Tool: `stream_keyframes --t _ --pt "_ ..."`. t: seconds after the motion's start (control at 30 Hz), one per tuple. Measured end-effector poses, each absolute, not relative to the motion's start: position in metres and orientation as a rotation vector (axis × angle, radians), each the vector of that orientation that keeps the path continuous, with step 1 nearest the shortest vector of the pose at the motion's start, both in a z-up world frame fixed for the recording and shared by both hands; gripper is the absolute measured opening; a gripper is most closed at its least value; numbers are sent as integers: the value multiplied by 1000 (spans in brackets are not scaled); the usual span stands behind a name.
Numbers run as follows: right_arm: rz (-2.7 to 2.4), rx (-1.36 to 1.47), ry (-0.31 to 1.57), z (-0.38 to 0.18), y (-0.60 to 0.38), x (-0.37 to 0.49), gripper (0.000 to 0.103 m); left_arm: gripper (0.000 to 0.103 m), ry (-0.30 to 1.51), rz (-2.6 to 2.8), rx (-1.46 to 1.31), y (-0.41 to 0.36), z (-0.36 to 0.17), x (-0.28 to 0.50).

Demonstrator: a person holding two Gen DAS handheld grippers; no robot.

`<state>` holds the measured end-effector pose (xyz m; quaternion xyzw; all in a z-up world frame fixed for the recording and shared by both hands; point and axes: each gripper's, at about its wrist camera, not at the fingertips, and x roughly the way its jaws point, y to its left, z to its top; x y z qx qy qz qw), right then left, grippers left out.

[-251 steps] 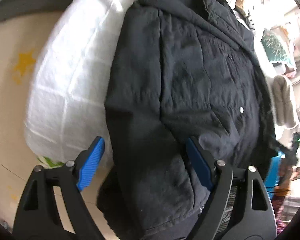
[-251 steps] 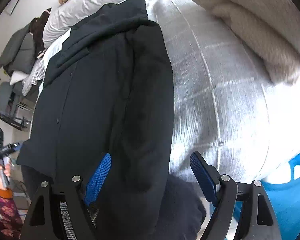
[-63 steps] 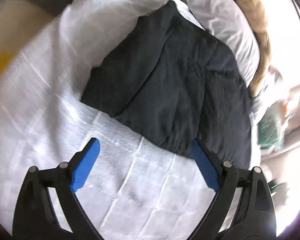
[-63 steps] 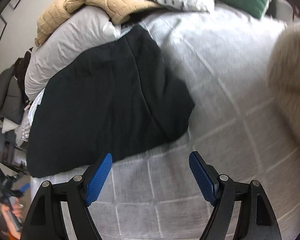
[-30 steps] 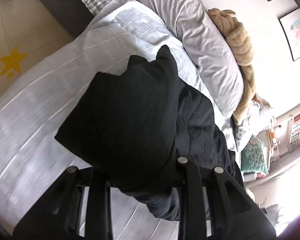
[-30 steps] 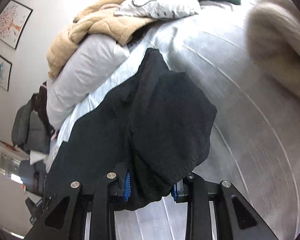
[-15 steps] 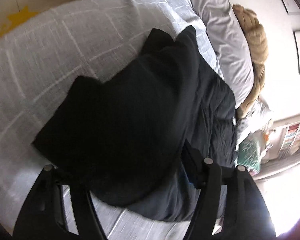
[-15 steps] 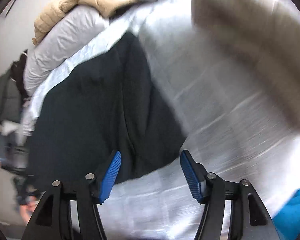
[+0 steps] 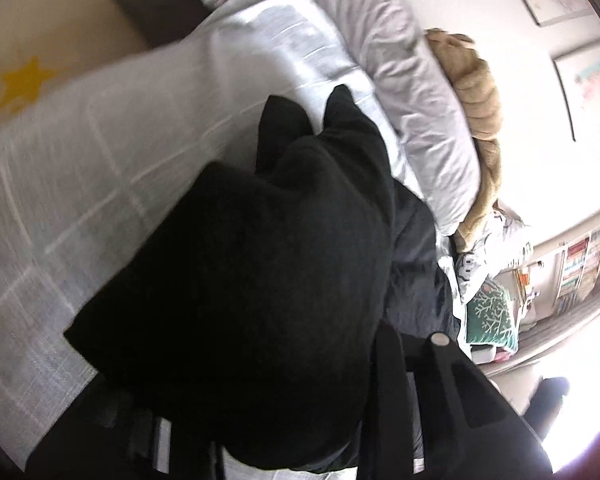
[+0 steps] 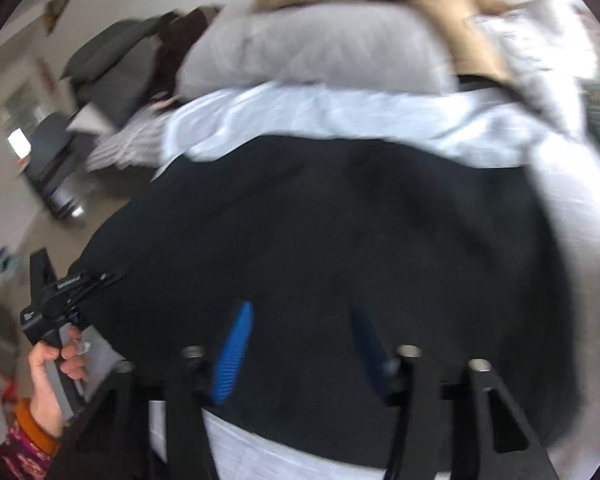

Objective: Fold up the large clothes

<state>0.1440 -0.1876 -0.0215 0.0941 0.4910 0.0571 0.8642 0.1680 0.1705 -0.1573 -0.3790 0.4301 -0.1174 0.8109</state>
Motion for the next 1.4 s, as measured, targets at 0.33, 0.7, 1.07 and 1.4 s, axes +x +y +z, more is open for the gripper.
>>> stream_keyframes --t 0.33,0.7,1.07,1.4 --pt "225 422 1183 -127 -197 169 9 28 629 -574 -457 68 -35 135" --pt "210 713 1123 -106 -296 151 20 30 606 -819 -116 -90 -2 97" --pt "9 1082 926 -92 -453 78 37 30 608 -818 -198 -98 -18 78" --pt "148 810 1077 -97 -356 177 27 29 615 -424 -700 118 -59 128"
